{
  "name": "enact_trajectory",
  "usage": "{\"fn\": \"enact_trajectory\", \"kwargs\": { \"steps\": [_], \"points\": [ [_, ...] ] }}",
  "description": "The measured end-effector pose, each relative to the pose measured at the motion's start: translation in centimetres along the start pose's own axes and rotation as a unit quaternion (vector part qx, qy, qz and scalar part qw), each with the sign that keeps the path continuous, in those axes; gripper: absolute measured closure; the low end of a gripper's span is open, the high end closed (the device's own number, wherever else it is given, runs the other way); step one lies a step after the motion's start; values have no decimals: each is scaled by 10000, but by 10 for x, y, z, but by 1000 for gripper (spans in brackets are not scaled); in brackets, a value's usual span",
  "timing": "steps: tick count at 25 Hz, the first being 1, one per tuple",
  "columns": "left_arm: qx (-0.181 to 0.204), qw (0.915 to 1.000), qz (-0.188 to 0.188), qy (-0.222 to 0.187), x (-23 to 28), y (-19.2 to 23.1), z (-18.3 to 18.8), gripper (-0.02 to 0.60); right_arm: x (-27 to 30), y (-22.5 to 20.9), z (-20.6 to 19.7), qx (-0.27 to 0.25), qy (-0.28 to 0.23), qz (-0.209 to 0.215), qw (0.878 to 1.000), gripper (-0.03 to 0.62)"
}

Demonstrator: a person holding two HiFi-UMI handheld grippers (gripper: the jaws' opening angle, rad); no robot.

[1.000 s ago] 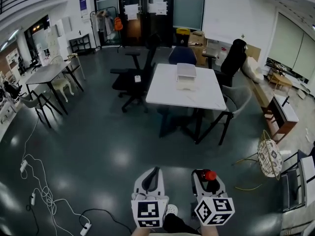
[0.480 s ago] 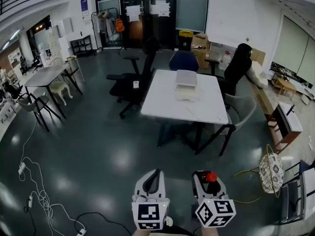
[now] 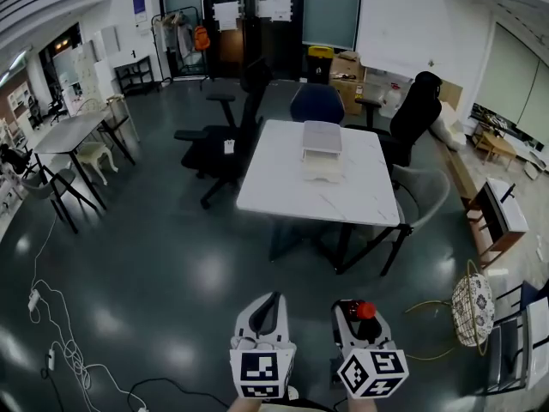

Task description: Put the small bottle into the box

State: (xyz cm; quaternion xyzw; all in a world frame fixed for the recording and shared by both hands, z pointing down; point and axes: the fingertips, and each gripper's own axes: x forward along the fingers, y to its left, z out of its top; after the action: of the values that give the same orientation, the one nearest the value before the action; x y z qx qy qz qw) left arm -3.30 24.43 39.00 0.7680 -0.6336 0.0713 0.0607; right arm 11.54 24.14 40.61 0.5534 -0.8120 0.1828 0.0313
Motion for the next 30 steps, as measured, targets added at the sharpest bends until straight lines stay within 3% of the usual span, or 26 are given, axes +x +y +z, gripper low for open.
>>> {"fn": "enact_trajectory", "kwargs": {
  "steps": [15,30],
  "points": [
    [74,9991,-378,-186,143,50,48,558,135,-19,60,-24,-133,-301,9995,365],
    [30,9985,-546,-26,225,72,50,558,211,-38,72,66,30,-429,9991,364]
  ]
}}
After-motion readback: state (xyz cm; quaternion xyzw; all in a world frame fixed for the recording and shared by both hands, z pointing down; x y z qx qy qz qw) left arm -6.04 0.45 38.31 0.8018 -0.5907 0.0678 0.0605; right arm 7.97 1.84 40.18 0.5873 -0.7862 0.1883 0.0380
